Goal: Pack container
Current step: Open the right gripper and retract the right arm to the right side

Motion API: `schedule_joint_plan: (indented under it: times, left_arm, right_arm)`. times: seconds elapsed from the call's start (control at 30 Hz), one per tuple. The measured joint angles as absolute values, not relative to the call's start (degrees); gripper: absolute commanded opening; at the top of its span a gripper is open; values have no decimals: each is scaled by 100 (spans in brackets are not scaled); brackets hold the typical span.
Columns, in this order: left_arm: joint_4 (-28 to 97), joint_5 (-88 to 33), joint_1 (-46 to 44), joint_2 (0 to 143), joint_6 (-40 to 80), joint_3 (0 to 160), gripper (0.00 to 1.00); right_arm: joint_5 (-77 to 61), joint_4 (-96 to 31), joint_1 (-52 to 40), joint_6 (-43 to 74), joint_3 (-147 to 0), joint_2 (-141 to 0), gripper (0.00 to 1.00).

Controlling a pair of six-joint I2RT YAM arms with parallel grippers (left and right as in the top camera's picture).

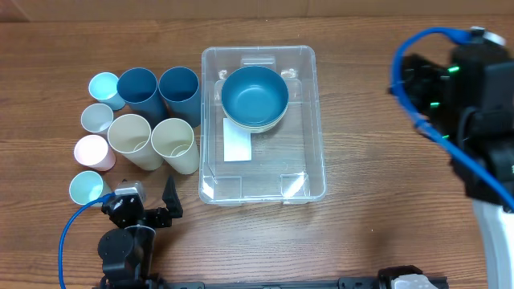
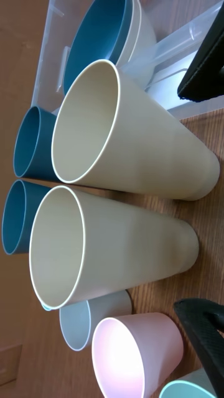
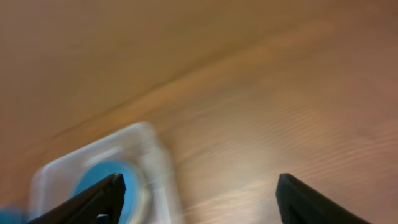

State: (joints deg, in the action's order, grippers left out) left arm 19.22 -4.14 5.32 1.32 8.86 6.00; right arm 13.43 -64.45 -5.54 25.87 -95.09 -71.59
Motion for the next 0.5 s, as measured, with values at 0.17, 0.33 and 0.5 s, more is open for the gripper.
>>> schedule_joint_plan:
  times: [0.17, 0.33, 0.5]
  left_arm:
    - [1922, -414, 532, 132, 886, 600, 100]
    - [1922, -427, 532, 132, 886, 600, 100]
    - [1898, -718, 532, 132, 908, 600, 100]
  right_arm:
    - [875, -6820, 875, 2869, -9502, -7518, 100]
    - [587, -6862, 1627, 2963, -9502, -8051, 100]
    - [366, -6956, 1831, 2989, -9502, -8619, 100]
